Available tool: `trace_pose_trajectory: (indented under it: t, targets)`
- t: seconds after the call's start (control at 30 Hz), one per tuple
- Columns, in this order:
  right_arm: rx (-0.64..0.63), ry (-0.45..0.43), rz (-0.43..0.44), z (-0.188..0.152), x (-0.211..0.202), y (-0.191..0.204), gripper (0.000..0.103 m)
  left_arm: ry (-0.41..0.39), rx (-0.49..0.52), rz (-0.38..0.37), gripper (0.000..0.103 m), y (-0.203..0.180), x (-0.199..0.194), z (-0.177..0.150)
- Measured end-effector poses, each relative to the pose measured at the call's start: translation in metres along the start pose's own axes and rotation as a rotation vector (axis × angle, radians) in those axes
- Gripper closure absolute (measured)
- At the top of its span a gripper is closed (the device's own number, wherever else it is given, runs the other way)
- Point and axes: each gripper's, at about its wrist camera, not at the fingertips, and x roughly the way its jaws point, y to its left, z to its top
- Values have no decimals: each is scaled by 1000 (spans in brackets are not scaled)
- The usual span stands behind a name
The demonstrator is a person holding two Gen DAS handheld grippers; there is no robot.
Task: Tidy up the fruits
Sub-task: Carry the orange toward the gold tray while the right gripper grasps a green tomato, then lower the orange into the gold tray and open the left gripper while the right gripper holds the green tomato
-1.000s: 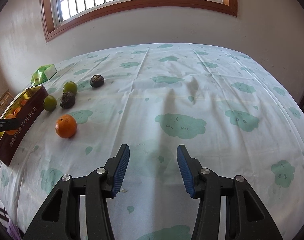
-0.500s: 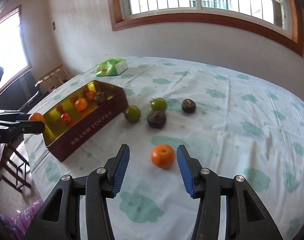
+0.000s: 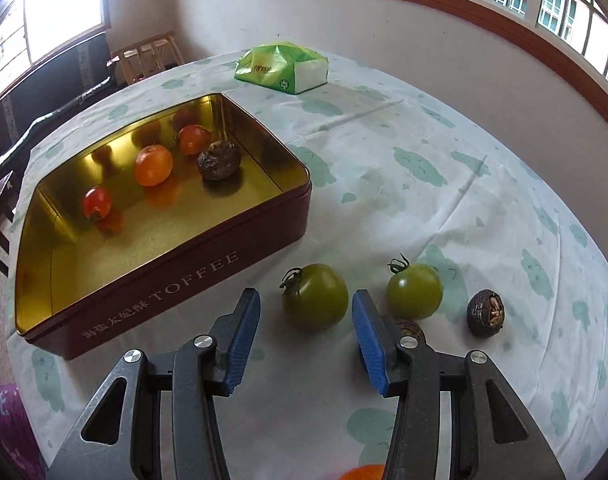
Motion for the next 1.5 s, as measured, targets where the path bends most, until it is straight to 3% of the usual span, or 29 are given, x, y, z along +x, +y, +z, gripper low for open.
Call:
trace_pose_trajectory:
  t: [0.07, 0.17, 0.37, 0.5, 0.57, 0.7, 0.8, 1.0, 1.5]
  targets:
    - [6, 49, -16, 2, 13, -1, 65, 1, -8, 2, 68, 4, 1, 1]
    - [48, 28, 6, -2, 6, 0, 67, 1, -14, 12, 68, 6, 2, 1]
    - [208, -213, -18, -56, -81, 22, 68, -8, -27, 32, 68, 15, 4, -1]
    - [375, -306, -135, -115, -134, 5, 67, -4, -32, 41, 68, 18, 7, -3]
    - [428, -303, -228, -143, -150, -12, 67, -8, -27, 46, 68, 17, 7, -4]
    - [505, -206, -370, -186, -151, -54, 67, -15, -16, 64, 67, 14, 12, -5]
    - [573, -162, -411, -209, -145, -80, 67, -11, -15, 69, 67, 12, 16, -5]
    - [684, -143, -412, -232, -139, -105, 67, -12, 5, 112, 67, 12, 24, -1]
    - [712, -133, -372, -236, -134, -106, 67, -9, 1, 125, 67, 20, 41, 10]
